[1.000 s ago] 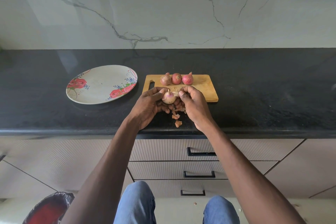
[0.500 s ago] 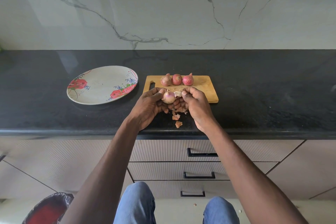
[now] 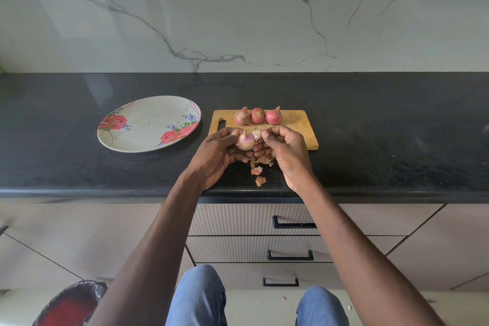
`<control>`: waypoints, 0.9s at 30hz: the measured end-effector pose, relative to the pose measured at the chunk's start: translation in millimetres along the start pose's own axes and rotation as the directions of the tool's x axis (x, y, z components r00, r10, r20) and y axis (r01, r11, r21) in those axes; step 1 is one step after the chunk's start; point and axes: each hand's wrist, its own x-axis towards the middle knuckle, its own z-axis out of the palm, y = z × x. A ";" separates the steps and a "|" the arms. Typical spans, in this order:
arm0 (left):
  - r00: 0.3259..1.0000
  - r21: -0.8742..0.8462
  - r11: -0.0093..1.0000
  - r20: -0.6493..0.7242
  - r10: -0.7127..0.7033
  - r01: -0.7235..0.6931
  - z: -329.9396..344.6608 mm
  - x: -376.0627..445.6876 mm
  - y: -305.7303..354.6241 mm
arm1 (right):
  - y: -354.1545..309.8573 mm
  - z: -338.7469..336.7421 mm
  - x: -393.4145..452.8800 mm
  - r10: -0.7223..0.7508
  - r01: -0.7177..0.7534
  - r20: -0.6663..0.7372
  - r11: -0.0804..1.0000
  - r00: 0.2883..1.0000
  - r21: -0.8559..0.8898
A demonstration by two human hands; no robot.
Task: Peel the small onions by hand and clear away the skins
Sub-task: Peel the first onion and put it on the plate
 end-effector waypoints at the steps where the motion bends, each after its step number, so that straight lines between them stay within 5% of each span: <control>1: 1.000 -0.003 1.000 0.002 -0.003 0.003 -0.4 0.1 0.0 | -0.2 -0.5 -0.1 -0.004 0.004 -0.001 1.000 1.000 0.011; 6: 1.000 -0.030 0.999 0.006 -0.017 0.017 -0.8 -0.6 1.0 | -0.4 -2.7 -0.3 -0.029 0.028 0.040 0.998 0.999 0.048; 27: 1.000 0.002 1.000 -0.010 0.028 -0.028 1.8 -2.8 0.6 | 11.4 2.1 5.1 -0.143 0.134 -0.015 0.956 0.990 -0.261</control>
